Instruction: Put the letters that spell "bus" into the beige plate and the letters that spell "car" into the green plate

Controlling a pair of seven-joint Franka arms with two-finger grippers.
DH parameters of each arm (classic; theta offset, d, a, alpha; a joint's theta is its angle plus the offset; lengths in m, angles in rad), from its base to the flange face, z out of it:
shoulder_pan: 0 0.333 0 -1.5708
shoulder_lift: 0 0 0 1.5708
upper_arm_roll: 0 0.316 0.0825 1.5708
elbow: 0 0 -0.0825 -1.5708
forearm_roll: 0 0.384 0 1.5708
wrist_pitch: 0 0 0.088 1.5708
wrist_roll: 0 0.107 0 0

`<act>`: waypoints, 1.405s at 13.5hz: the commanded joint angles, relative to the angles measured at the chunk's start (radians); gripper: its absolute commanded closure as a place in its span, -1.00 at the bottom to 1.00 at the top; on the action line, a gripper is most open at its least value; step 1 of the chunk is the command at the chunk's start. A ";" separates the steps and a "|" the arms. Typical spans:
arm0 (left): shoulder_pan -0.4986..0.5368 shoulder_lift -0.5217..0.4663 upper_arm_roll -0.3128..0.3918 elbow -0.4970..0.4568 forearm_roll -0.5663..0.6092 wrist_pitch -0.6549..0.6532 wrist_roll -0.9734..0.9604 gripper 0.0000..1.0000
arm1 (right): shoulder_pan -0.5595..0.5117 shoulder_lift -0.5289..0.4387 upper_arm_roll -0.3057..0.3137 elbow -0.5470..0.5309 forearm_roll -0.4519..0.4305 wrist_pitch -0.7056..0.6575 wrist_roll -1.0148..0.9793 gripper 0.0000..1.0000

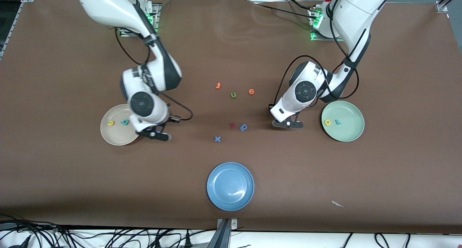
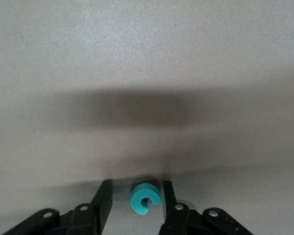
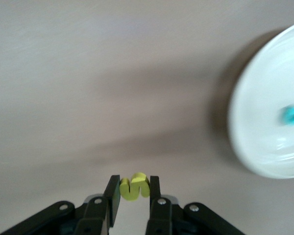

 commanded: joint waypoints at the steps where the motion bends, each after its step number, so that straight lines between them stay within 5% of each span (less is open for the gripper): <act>1: -0.014 0.008 0.004 0.003 0.016 -0.001 -0.015 0.03 | 0.002 -0.002 -0.086 -0.006 0.000 -0.050 -0.193 0.54; 4: -0.019 0.008 0.004 -0.006 0.019 -0.001 -0.034 0.04 | -0.011 -0.002 -0.167 -0.070 0.015 -0.035 -0.371 0.60; 10: -0.019 0.006 0.004 -0.008 0.019 -0.007 -0.034 0.27 | -0.079 0.004 -0.169 -0.153 0.084 0.063 -0.514 0.53; 11: -0.019 0.006 0.004 -0.008 0.019 -0.007 -0.034 0.40 | -0.077 0.004 -0.169 -0.152 0.084 0.062 -0.514 0.00; 12: -0.017 0.006 0.004 -0.008 0.019 -0.007 -0.034 0.61 | -0.077 0.003 -0.169 -0.147 0.086 0.062 -0.510 -0.99; 16: 0.010 -0.027 0.006 0.046 0.021 -0.138 -0.018 0.82 | -0.080 -0.062 -0.178 -0.036 0.084 -0.047 -0.504 -0.99; 19: 0.056 -0.076 0.009 0.098 0.021 -0.272 0.089 0.86 | -0.082 -0.082 -0.233 0.156 0.083 -0.215 -0.499 -0.99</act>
